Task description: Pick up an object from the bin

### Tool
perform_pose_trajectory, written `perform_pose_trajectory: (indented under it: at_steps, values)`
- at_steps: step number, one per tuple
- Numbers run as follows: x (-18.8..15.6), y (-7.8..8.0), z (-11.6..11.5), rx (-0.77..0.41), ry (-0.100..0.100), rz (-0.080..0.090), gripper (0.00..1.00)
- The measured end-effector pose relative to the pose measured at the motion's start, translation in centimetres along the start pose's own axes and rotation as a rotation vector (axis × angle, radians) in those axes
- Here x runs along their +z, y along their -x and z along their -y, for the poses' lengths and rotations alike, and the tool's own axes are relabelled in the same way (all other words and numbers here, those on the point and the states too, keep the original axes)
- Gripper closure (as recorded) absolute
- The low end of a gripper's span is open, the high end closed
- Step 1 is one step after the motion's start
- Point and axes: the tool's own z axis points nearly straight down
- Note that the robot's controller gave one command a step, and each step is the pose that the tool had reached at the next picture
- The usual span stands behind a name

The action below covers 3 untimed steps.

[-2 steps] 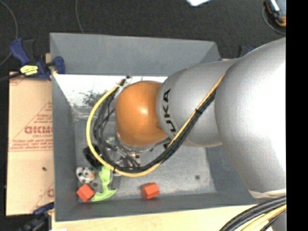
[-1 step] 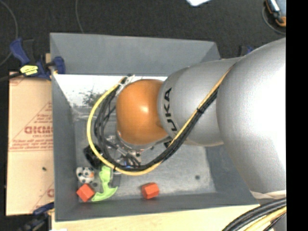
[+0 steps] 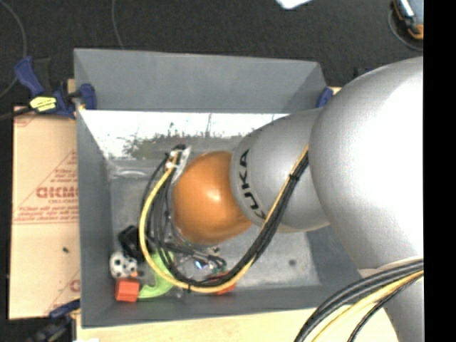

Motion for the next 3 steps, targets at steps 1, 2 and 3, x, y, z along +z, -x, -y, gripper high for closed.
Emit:
perform_pose_trajectory:
  at_steps: [1, 2, 3]
  values:
    - [-4.7, 0.0, -1.3, 0.039, 0.005, -0.030, 0.00]
    - [-1.8, 0.5, -3.4, -0.189, -0.002, 0.003, 0.00]
    - [0.7, -0.2, -0.5, -0.335, 0.008, -0.005, 0.00]
